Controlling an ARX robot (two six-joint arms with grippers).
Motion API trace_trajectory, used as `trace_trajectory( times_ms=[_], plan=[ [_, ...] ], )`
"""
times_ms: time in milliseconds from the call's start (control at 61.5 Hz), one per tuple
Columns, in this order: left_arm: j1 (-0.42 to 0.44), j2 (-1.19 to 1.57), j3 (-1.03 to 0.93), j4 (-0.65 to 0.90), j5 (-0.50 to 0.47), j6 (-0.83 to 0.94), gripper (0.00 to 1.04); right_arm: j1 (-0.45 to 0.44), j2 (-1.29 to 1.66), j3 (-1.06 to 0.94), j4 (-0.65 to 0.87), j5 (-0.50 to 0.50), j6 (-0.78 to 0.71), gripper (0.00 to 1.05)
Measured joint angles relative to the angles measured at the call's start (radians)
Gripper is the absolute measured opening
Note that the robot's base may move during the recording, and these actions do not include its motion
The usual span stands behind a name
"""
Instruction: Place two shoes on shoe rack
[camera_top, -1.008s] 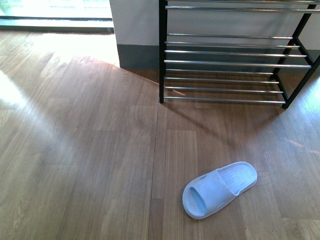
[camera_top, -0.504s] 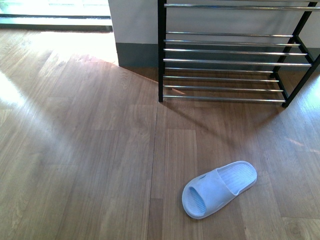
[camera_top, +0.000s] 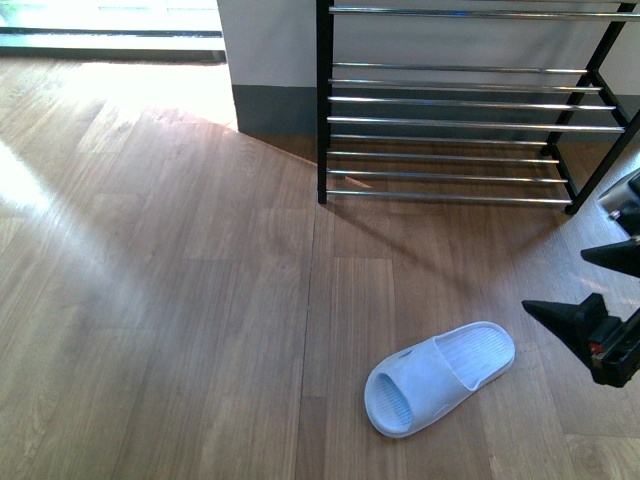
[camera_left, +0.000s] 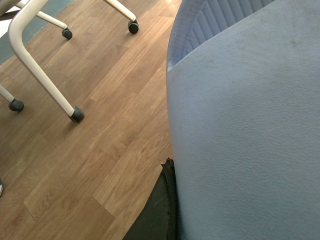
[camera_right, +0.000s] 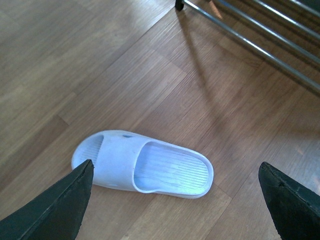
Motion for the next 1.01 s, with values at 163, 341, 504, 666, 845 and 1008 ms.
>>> trace_trajectory(
  times_ms=[163, 341, 504, 666, 845, 1008],
  plan=[
    [0.0, 0.0, 0.0, 0.0, 0.0, 0.0, 0.02, 0.016, 0.189, 0.088, 0.014, 0.002, -0.113, 0.96],
    [0.0, 0.0, 0.0, 0.0, 0.0, 0.0, 0.02, 0.034, 0.386, 0.19, 0.025, 0.013, -0.209, 0.96],
    [0.0, 0.0, 0.0, 0.0, 0.0, 0.0, 0.02, 0.043, 0.496, 0.266, -0.024, 0.005, -0.265, 0.96],
    [0.0, 0.0, 0.0, 0.0, 0.0, 0.0, 0.02, 0.056, 0.572, 0.33, -0.078, -0.007, -0.302, 0.96],
    [0.0, 0.0, 0.0, 0.0, 0.0, 0.0, 0.02, 0.074, 0.624, 0.397, -0.109, -0.015, -0.301, 0.96],
    [0.0, 0.0, 0.0, 0.0, 0.0, 0.0, 0.02, 0.092, 0.679, 0.464, -0.138, -0.011, -0.301, 0.96]
  ],
)
